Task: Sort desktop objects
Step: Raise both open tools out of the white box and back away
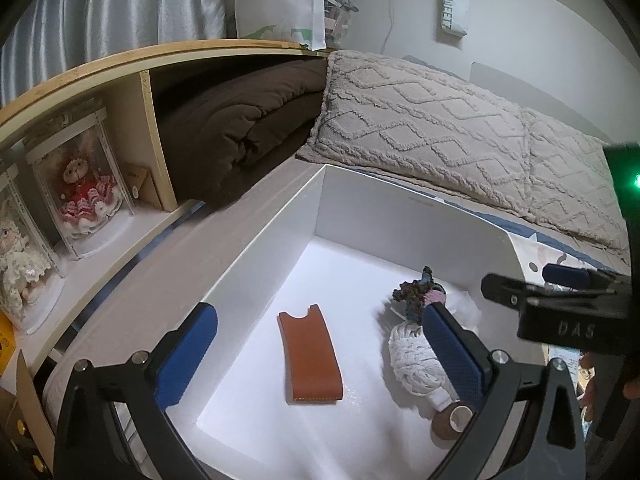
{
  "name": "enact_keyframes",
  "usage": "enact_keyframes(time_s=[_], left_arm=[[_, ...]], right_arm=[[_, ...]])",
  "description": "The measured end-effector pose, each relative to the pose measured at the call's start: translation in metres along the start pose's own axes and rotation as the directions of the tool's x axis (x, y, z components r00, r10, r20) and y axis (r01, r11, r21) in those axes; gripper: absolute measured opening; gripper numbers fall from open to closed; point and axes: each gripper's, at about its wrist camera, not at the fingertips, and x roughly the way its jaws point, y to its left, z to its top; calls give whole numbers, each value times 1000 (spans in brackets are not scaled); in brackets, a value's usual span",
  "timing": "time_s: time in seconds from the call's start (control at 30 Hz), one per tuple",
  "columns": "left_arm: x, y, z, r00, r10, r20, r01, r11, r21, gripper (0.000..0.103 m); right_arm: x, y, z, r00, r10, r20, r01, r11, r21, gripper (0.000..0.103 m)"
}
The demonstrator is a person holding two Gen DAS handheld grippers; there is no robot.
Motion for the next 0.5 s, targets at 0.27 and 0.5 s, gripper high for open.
enact_keyframes(time_s=[0.27, 0.5], left_arm=[[-11, -7, -3, 1000, 12, 20, -13, 1000, 4, 103], [-19, -12, -7, 999, 27, 24, -28, 999, 19, 103]], right_arm=[[-20, 1, -12, 999, 16, 29, -15, 999, -44, 98], [-44, 4, -25, 998, 15, 60, -9, 996, -94, 98]])
